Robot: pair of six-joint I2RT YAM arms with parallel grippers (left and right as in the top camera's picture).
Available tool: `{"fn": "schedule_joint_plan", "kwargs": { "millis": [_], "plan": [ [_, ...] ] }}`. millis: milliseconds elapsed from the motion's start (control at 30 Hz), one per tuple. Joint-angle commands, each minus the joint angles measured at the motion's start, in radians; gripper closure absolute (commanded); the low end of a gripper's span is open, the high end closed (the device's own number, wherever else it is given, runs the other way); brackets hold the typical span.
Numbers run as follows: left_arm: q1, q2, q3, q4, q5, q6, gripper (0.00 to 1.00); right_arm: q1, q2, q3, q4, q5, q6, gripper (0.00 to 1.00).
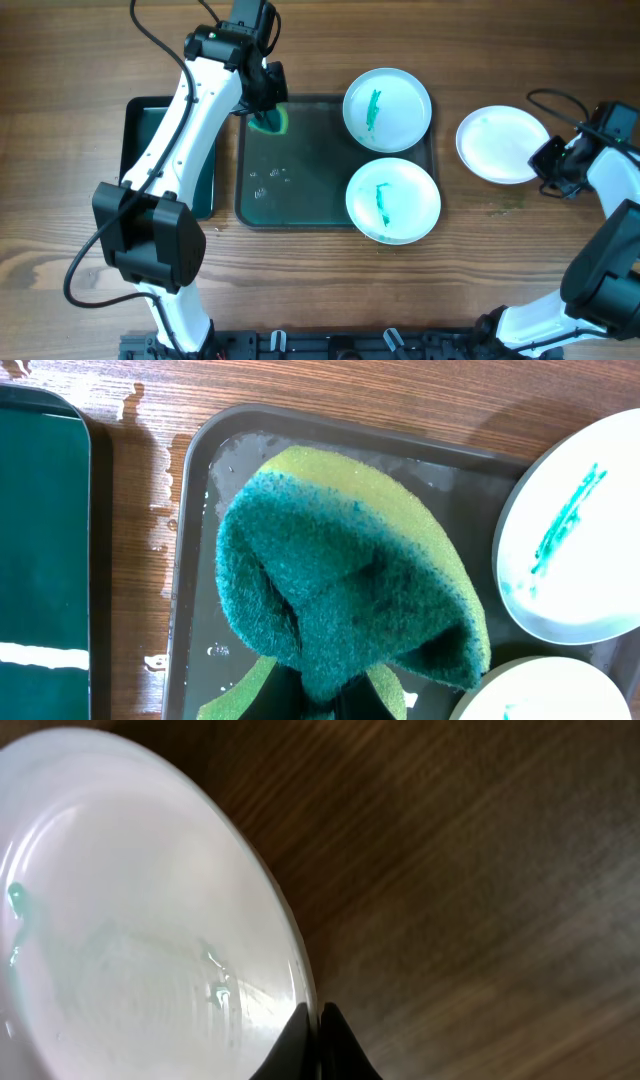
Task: Clean dirty plates on tray and stack at the side
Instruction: 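Carry the cleaned plate right and set it on the table, then move the right gripper to the lower-right plate's rim and grip it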
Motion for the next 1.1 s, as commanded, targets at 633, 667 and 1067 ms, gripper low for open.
{"fn": "schedule_joint_plan", "kwargs": {
  "millis": [633, 667, 1067],
  "plan": [
    [-0.002, 0.008, -0.007, 0.005, -0.009, -0.017, 0.96, 0.42, -0.152, -0.14, -0.279, -0.335, -0.308, 0.71],
    [-0.002, 0.008, -0.007, 0.005, -0.009, -0.017, 0.96, 0.433, -0.152, -0.161, -0.258, -0.335, -0.296, 0.72],
    [-0.002, 0.008, -0.007, 0.005, -0.01, -0.017, 0.96, 0.478, -0.161, -0.118, -0.233, -0.341, -0.277, 0.78]
  ]
}}
